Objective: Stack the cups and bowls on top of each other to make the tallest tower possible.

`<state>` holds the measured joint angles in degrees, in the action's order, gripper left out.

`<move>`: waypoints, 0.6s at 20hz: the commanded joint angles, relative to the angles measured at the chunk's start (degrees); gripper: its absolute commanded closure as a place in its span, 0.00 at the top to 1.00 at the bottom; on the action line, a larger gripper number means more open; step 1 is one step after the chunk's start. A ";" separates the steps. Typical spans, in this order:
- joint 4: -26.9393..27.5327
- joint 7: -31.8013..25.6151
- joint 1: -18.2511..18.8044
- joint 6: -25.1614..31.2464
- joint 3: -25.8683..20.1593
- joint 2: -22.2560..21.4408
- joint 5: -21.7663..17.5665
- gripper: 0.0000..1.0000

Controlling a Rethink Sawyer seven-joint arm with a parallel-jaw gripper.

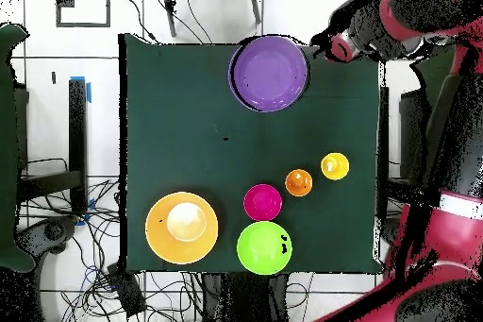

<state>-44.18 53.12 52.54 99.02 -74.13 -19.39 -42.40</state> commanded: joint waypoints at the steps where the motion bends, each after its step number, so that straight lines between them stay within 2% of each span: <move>1: -16.25 13.92 1.60 -9.97 9.82 -3.37 2.62 1.00; 8: -26.25 16.41 3.71 -19.97 12.68 -6.25 5.35 1.00; 9: -29.83 17.60 4.83 -22.13 12.84 -7.28 5.81 1.00; 12: -35.43 18.94 6.10 -26.14 13.44 -9.25 6.53 1.00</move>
<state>-63.99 58.87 58.75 80.03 -68.20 -25.35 -36.16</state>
